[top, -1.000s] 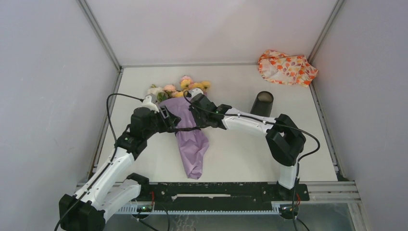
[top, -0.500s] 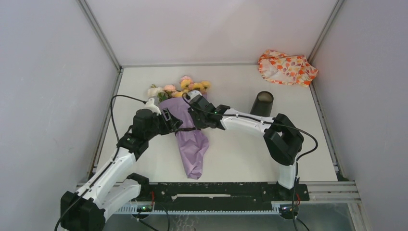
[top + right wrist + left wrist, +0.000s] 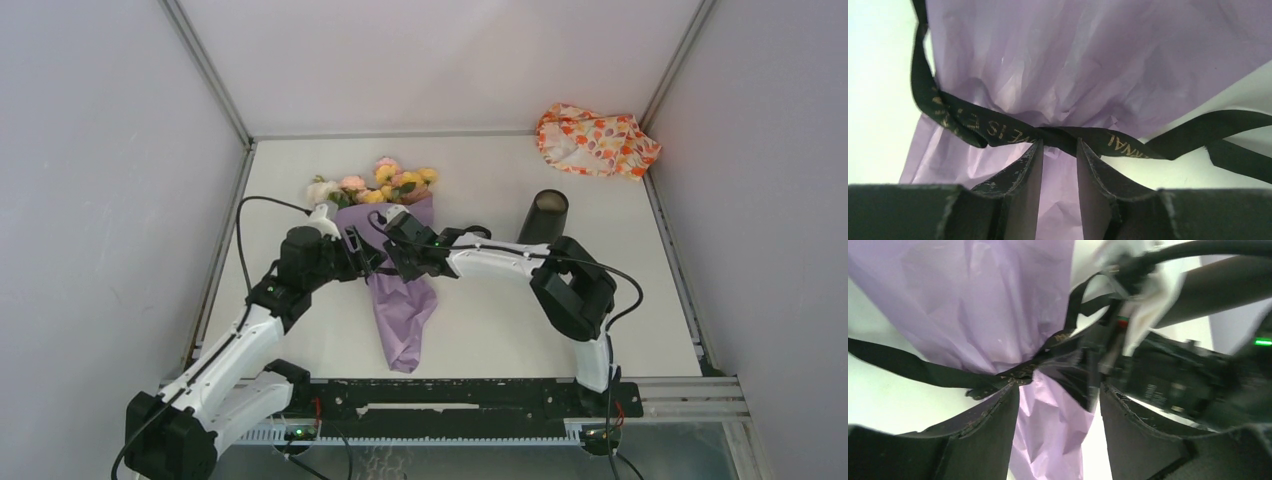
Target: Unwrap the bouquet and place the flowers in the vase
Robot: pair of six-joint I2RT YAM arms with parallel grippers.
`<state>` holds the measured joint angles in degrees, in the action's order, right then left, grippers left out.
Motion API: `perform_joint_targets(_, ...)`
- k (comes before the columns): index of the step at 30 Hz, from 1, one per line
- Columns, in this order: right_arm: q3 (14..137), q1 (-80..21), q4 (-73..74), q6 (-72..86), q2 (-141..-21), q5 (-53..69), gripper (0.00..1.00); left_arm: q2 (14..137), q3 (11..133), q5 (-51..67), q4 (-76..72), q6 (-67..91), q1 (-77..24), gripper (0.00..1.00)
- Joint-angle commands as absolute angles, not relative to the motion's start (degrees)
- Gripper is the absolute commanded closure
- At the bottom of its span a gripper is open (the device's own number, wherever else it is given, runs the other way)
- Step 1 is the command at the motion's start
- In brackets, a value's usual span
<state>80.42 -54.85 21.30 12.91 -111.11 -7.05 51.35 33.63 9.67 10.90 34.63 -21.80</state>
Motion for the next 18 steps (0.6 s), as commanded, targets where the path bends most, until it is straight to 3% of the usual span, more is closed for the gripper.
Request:
perform_joint_targets(1, 82.79, -53.79, 22.51, 12.08, -114.86, -9.94, 0.61, 51.2, 31.67, 15.56, 1.89, 38.3, -23.11, 0.34)
perform_joint_targets(7, 83.5, -51.64, 22.86, 14.48, -116.49, -14.97, 0.61, 56.09, 25.74, 19.91, -11.1, 46.59, -23.29, 0.34)
perform_joint_targets(18, 82.44, -47.81, 23.83, 20.62, -113.79, -16.5, 0.63, 59.87, 25.93, 20.16, -13.7, 47.89, -23.48, 0.38)
